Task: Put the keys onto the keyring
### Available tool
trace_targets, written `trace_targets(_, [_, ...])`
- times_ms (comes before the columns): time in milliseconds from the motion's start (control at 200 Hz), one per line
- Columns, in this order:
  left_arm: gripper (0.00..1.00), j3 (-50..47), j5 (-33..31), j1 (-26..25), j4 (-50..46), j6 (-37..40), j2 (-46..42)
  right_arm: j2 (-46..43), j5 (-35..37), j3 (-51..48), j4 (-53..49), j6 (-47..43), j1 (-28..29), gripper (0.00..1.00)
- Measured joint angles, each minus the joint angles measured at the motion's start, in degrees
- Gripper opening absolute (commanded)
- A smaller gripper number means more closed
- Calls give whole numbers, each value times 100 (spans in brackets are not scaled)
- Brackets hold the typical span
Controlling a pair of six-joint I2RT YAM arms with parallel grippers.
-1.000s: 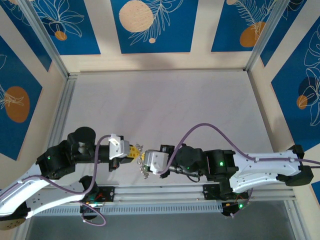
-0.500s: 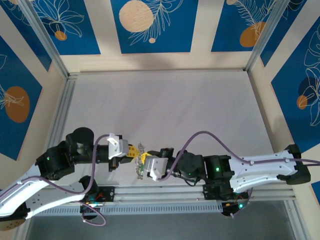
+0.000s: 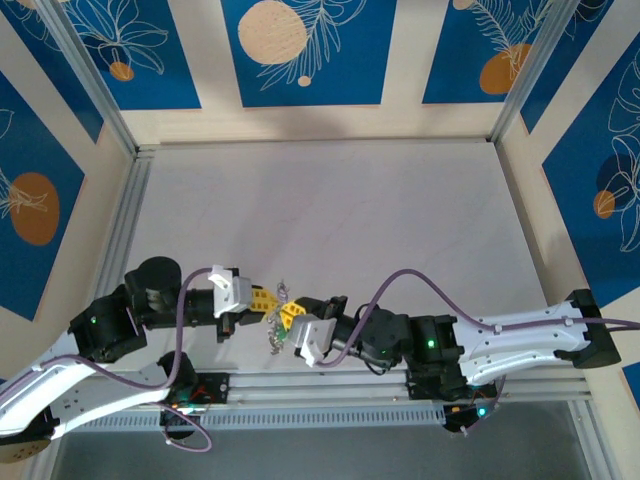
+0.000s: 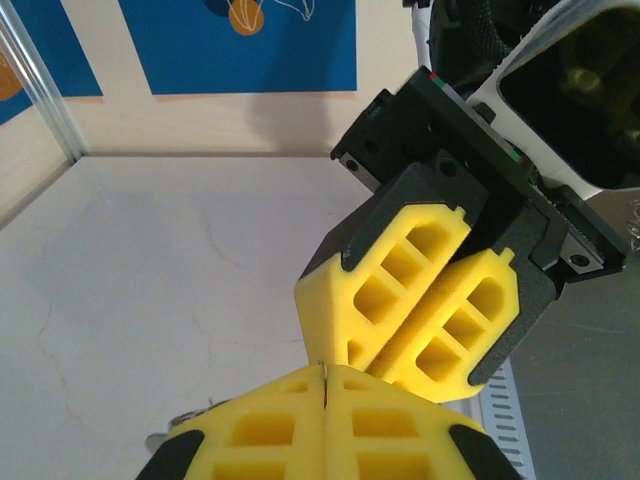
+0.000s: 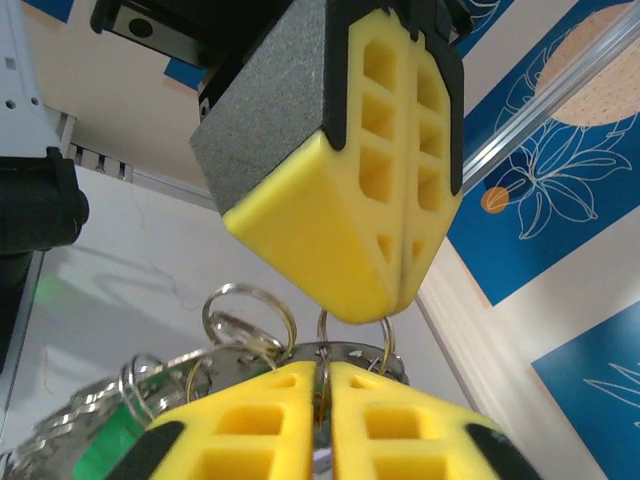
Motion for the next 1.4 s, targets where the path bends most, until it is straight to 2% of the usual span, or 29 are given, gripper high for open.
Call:
trace_targets(140, [0,0,-42,0,92,0,-15,-122,-9,-15,-127,96,22,20])
trace_targets(590, [0,0,-107,0,210,-26,7,-192,-11,-15,-280,177,151,19])
trace_targets(730, [0,0,-101,0,245,-26,2,-481,-173,-39,-507,527,28,19])
trace_targets(905, [0,-146,48,0,350,-22,-146,-1803,-1023,-179,-772,1405,-623,27])
trace_targets(985, [0,-205,142,0,407,-24,-214,-2098,-1759,-59,-903,1915,-1193,27])
trace_targets(1105, [0,-225,236,0,520,-24,-210,-1768,-3143,160,-1075,2706,-2264,29])
trace_targets(1170, [0,-225,264,0,562,-24,-197,-1478,-3851,166,-1104,3060,-2658,30])
trace_targets(1291, [0,-225,291,0,590,-24,-179,-890,-4868,166,-1248,3488,-2896,31])
trace_targets(1401, [0,-225,332,0,599,-24,-179,-638,-5475,166,-1314,3668,-2898,31])
